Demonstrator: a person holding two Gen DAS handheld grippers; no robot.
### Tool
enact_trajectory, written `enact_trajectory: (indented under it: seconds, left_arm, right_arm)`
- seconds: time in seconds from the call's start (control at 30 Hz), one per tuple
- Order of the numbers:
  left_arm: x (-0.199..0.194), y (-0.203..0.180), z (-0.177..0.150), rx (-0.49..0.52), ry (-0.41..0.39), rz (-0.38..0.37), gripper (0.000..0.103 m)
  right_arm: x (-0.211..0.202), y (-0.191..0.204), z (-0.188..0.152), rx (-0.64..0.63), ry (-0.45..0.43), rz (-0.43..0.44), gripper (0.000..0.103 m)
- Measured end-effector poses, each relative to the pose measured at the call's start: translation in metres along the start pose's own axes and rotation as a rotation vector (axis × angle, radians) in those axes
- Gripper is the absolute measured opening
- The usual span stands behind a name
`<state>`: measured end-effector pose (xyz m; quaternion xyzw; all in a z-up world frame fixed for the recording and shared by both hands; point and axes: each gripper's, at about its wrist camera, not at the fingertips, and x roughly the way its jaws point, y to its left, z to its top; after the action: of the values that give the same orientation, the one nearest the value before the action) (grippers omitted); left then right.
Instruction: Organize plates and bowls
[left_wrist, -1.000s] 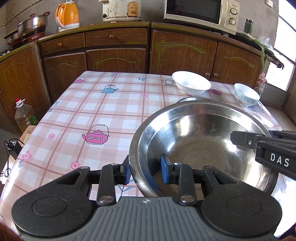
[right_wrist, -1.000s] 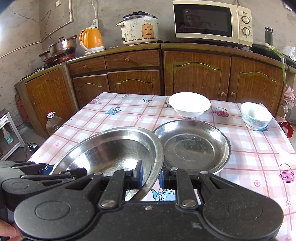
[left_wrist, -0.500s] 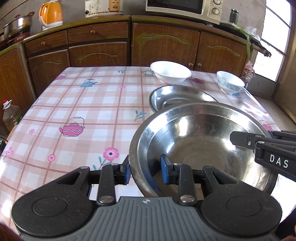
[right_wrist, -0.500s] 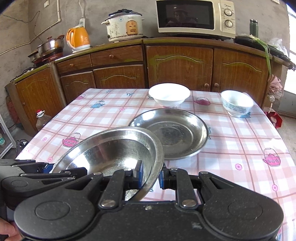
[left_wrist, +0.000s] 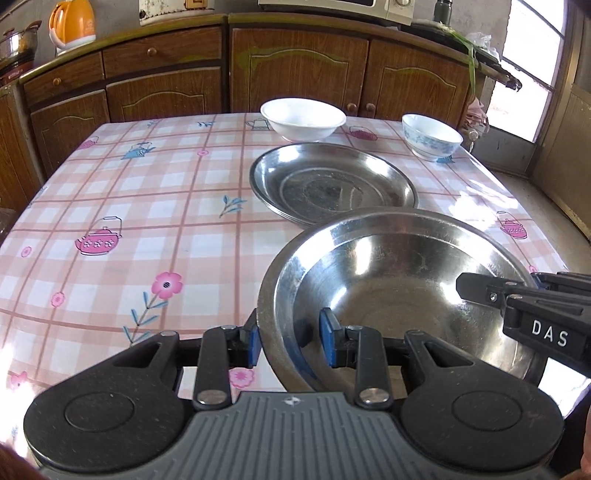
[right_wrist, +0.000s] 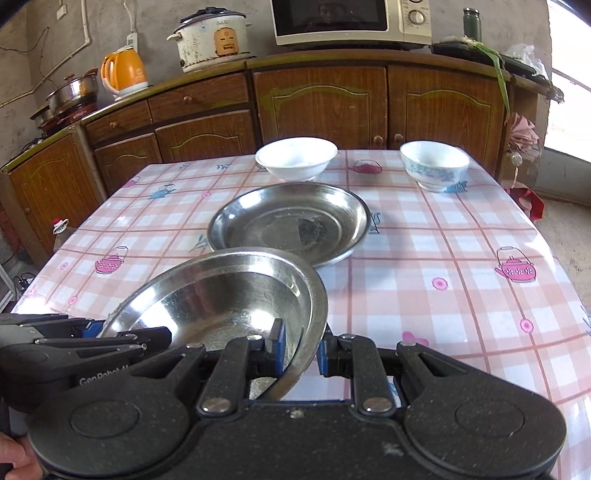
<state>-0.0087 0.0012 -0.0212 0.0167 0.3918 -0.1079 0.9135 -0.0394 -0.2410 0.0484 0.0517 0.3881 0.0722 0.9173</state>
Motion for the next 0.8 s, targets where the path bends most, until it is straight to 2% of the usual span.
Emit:
enact_trajectory:
  seconds: [0.5,0.8]
  left_arm:
    - [0.023,-0.023,-0.013,0.041,0.061,-0.030,0.031]
    - [0.030,-0.028,-0.015,0.052,0.070,-0.030,0.034]
  right_arm:
    - [0.016,-0.034,-0.025,0.068,0.068,-0.032,0.022]
    - [0.021,-0.039,-0.030,0.080,0.085,-0.037,0.022]
